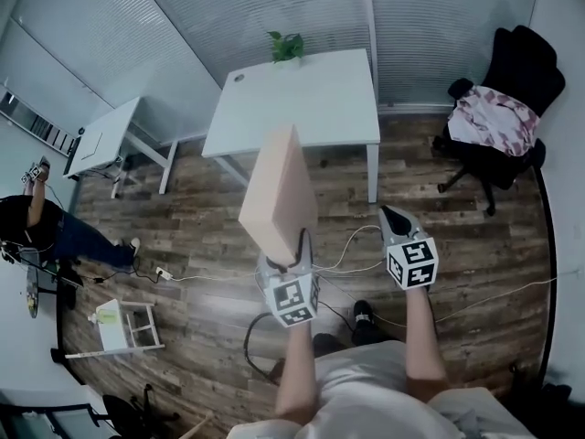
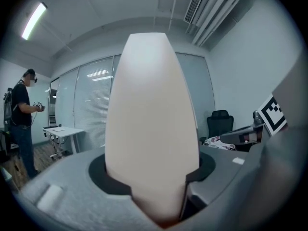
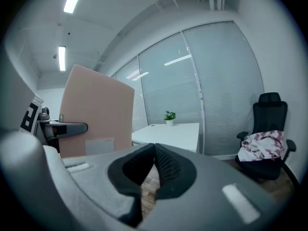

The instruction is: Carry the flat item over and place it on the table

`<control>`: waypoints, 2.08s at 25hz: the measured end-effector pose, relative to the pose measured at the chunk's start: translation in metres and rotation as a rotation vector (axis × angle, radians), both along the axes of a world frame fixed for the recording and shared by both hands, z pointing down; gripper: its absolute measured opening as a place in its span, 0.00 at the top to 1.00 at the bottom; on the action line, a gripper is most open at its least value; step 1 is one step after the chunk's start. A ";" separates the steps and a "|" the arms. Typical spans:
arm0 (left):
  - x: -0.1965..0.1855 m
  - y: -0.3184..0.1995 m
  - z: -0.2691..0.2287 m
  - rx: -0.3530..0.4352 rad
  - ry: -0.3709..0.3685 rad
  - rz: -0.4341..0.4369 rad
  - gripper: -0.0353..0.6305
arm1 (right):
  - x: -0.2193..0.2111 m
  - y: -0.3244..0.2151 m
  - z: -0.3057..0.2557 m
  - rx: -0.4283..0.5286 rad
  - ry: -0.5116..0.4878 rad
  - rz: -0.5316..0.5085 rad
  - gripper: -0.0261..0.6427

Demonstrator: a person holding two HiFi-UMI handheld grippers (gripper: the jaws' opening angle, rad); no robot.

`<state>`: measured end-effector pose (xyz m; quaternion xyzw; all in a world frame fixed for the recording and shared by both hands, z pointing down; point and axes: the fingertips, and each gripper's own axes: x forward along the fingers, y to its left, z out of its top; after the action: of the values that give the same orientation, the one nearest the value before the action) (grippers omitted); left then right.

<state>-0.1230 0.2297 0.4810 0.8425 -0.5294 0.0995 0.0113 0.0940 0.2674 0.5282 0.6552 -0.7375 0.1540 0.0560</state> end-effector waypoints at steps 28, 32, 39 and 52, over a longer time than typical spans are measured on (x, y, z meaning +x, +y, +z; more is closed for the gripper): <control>0.008 -0.046 0.002 0.041 0.047 -0.071 0.53 | 0.024 -0.060 -0.004 0.019 -0.051 -0.013 0.96; 0.010 -0.067 0.004 0.030 0.039 -0.062 0.53 | 0.023 -0.083 -0.003 0.013 -0.053 -0.011 0.96; 0.016 -0.112 0.006 0.012 0.036 -0.057 0.53 | 0.024 -0.126 0.001 0.013 -0.053 -0.010 0.96; 0.048 -0.209 0.000 0.027 0.020 -0.008 0.53 | 0.053 -0.206 -0.006 0.002 -0.041 0.039 0.96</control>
<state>-0.0755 0.0204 0.4814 0.8415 -0.5337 0.0837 0.0054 0.1467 0.0613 0.5219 0.6661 -0.7257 0.1680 0.0372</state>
